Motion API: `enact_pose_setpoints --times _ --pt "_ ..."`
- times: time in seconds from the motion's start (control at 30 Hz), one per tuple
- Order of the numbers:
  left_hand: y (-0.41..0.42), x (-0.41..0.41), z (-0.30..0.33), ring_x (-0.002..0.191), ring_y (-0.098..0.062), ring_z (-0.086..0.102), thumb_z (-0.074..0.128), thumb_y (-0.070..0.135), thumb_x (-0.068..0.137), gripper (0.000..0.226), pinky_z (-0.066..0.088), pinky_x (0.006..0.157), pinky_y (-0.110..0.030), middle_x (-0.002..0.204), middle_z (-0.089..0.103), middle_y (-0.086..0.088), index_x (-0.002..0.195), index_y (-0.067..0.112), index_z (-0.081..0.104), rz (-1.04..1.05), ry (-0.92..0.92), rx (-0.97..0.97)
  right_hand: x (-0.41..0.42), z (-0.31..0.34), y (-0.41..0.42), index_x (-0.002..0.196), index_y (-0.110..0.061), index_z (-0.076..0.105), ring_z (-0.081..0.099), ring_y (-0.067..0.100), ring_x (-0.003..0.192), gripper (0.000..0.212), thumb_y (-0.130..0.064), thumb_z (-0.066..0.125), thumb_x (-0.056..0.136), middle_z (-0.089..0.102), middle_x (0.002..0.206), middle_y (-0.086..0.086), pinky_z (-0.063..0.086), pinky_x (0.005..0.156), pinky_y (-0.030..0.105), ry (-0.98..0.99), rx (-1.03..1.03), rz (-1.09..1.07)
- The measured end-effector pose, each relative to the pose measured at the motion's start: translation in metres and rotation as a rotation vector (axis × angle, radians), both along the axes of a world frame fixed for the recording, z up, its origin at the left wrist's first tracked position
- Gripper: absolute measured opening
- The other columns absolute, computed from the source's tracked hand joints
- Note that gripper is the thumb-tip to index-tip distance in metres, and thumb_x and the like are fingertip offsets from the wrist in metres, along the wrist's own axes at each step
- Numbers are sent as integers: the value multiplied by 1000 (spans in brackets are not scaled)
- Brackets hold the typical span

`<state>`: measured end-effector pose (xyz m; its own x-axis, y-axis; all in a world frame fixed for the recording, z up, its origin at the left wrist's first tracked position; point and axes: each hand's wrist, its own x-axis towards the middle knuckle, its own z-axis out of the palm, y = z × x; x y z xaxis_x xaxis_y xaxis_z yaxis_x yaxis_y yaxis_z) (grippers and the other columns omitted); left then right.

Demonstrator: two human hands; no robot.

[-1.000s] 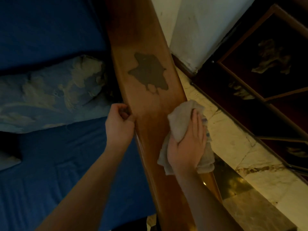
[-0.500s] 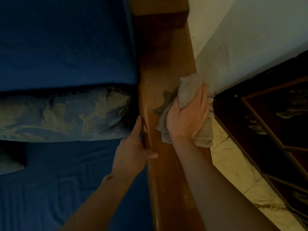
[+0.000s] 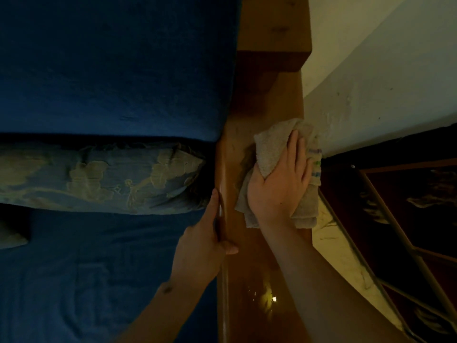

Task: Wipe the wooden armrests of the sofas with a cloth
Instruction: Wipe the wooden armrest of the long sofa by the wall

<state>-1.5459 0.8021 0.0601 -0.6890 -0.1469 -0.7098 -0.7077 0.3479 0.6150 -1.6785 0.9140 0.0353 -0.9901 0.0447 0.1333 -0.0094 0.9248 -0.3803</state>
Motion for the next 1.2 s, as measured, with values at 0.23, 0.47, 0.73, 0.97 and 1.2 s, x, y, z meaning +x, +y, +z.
enact_pose_setpoints --times 0.23,0.47,0.73,0.97,1.2 --pt "1 -1 1 72 0 69 87 21 74 128 60 71 -24 87 69 15 146 66 -9 13 14 0 2 4 0 164 -10 22 18 29 161 94 -65 45 91 23 174 11 15 129 59 -24 35 79" --pt "1 0 2 86 -7 71 87 19 75 127 61 88 -40 103 73 9 147 66 -7 63 16 55 4 7 2 163 -27 30 19 30 161 61 -49 12 110 27 173 6 15 127 62 5 77 147" --pt "0 -1 3 89 -8 72 87 21 75 127 60 91 -42 106 73 7 140 70 -10 55 9 66 2 2 1 151 -29 52 27 31 157 53 -50 45 102 38 168 5 19 126 63 13 106 158" --pt "-2 2 -1 92 -10 69 88 25 74 126 60 87 -39 106 69 6 147 65 -6 51 53 51 -1 11 7 135 -26 66 38 28 151 44 -42 60 94 53 157 1 20 126 58 1 17 228" --pt "-9 3 -8 104 29 41 83 26 82 96 34 76 10 118 38 26 147 54 18 40 230 18 -8 10 31 126 -17 72 47 30 145 39 -27 70 88 61 148 5 28 123 61 30 -83 387"
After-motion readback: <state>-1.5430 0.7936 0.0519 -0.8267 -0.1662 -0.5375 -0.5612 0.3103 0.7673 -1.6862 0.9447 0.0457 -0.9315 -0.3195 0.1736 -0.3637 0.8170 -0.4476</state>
